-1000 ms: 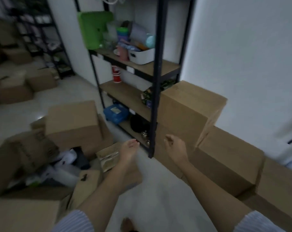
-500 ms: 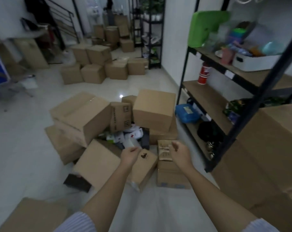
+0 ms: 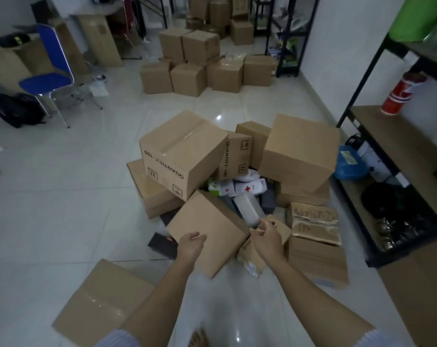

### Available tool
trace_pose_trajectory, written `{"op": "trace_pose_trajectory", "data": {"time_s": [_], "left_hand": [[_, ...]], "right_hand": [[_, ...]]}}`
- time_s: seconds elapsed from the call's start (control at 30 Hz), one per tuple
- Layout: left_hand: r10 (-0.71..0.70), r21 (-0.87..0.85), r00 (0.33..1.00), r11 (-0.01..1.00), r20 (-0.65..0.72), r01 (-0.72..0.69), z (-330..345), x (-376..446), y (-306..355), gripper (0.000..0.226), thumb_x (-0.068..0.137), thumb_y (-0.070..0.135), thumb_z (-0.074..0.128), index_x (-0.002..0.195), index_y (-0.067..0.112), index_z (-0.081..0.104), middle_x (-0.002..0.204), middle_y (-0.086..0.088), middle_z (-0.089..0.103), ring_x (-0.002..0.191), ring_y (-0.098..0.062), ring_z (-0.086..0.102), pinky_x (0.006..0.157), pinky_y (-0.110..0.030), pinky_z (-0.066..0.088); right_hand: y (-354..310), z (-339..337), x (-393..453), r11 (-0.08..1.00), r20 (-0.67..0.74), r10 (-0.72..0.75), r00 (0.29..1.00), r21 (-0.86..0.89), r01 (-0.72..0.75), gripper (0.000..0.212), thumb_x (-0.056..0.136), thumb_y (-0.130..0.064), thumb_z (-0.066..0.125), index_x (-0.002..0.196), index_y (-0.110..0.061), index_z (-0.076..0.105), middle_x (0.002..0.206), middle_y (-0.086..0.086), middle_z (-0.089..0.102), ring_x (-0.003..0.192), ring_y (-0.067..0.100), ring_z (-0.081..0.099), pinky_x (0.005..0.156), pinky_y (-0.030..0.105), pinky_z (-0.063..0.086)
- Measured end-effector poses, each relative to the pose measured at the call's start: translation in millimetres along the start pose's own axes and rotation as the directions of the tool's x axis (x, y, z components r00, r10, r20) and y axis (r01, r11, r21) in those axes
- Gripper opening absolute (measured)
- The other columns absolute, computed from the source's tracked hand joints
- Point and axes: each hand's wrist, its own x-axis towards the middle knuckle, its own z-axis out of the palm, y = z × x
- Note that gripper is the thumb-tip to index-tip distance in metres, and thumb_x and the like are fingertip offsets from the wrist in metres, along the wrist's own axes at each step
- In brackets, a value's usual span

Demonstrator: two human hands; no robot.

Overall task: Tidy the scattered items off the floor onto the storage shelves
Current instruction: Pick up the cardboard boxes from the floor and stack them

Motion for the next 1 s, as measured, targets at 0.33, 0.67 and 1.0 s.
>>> {"op": "trace_pose_trajectory", "data": {"time_s": [0.33, 0.67, 1.0], "left_hand": [[-0.210, -0.084, 0.978, 0.974, 0.015, 0.211, -47, 127, -22, 0.028, 0.091, 0.018, 0.065, 0.104, -0.007, 0.063, 0.082, -0.015, 0.058, 0.075, -0.025, 0.053, 0.070, -0.035, 0.043], [-0.020, 0.215, 1.000, 0.977, 0.003, 0.019, 20, 265, -19, 0.045, 0.095, 0.024, 0.061, 0.135, 0.004, 0.054, 0.136, -0.013, 0.055, 0.120, -0.030, 0.053, 0.096, -0.031, 0.042], [0.195, 0.495, 0.976, 0.841, 0.099, -0.218, 80, 404, -60, 0.053, 0.094, 0.025, 0.062, 0.141, 0.008, 0.045, 0.143, -0.013, 0.047, 0.128, -0.029, 0.047, 0.104, -0.028, 0.036]], "right_hand": [[4, 107, 48, 0.964, 0.013, 0.208, 0.978, 0.167, -0.207, 0.046, 0.095, -0.015, 0.054, 0.141, -0.019, 0.050, 0.137, 0.006, 0.054, 0.123, 0.023, 0.053, 0.095, 0.030, 0.044], [82, 150, 149, 0.891, -0.048, 0.414, 0.909, 0.227, -0.393, 0.045, 0.093, -0.011, 0.054, 0.138, -0.018, 0.054, 0.136, 0.007, 0.057, 0.122, 0.024, 0.054, 0.101, 0.035, 0.045], [186, 207, 261, 0.794, -0.175, 0.589, 0.789, 0.304, -0.526, 0.067, 0.099, -0.037, 0.053, 0.151, -0.006, 0.025, 0.149, 0.018, 0.041, 0.134, 0.036, 0.042, 0.106, 0.039, 0.036]]}}
